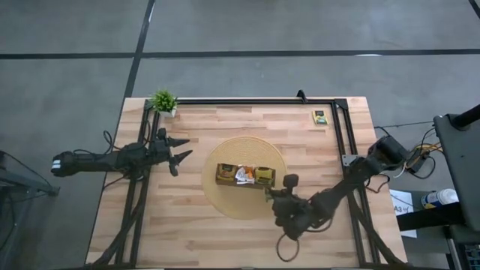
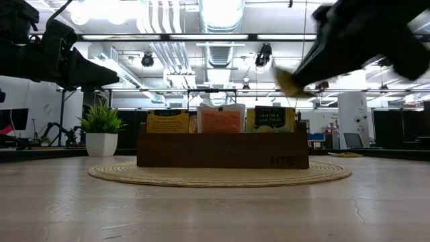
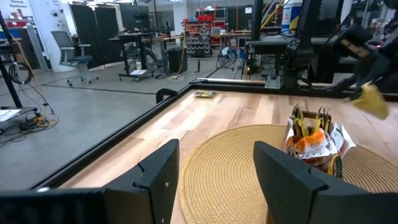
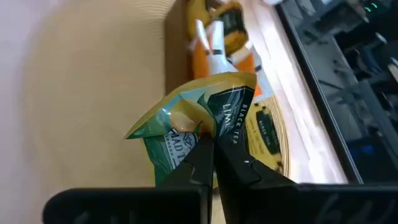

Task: Pick & Place Tea
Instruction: Put the bottom lemon tea sachet into the right section of the wooden organizer

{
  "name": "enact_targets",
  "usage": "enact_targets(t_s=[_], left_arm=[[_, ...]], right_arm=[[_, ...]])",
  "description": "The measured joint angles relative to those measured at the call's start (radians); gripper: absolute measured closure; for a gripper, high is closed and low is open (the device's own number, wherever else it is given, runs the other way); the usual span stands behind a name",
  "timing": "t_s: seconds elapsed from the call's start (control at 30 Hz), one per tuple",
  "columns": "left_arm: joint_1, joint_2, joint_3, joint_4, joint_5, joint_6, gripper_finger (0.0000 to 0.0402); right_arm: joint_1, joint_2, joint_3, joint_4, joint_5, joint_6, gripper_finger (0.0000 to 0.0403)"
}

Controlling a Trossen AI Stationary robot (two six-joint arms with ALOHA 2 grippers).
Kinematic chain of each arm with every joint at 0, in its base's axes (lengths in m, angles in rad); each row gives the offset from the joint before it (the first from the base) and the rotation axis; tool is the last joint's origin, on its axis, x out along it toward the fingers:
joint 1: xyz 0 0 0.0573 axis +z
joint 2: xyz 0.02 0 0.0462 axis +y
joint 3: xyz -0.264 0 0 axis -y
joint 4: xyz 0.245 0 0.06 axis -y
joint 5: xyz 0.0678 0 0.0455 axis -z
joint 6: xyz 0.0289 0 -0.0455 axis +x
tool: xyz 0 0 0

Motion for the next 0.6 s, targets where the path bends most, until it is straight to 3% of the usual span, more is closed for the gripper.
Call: enact_targets(t_s=[0.2,0.6], left_arm=[[0.0,0.0,0.0,0.0,0.0,0.0,0.0199],[0.0,0.0,0.0,0.0,0.0,0.0,0.0199]], right_arm=[[-0.043,0.104,0.008,0.051,0.137,0.021,0.0394],[-0.142,0.151,0.013,0.017,0.201,0.1,0.0394]])
